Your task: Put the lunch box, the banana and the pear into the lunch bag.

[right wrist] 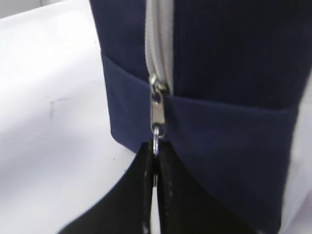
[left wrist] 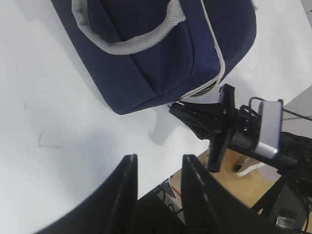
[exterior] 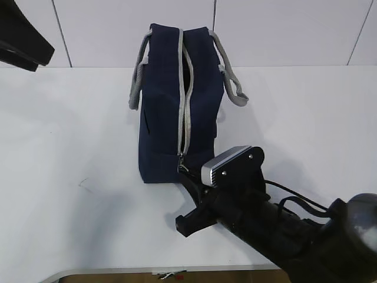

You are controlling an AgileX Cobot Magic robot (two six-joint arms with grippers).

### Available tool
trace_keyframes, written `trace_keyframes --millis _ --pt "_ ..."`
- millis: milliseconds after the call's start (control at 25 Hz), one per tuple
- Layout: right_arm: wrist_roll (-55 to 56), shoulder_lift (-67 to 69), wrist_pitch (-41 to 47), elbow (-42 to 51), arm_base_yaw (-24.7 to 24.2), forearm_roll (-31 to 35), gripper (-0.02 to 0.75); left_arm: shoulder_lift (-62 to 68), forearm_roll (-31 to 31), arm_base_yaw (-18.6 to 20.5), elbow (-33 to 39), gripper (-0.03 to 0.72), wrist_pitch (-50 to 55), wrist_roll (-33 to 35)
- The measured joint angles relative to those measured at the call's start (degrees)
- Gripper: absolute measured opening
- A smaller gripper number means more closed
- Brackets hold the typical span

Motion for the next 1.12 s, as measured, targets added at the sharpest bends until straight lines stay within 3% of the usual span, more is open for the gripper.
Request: trace_keyframes --millis 840,1120 --pt "0.1 -20.5 21.4 1.1 0.0 -2.1 0.013 0.0 1.2 0.0 0.0 0.236 0.0 -0.4" --pt "0.1 -27.7 41.9 -4.3 0.0 -2.1 0.013 0.0 7.2 0.0 0.0 0.236 0.0 -0.5"
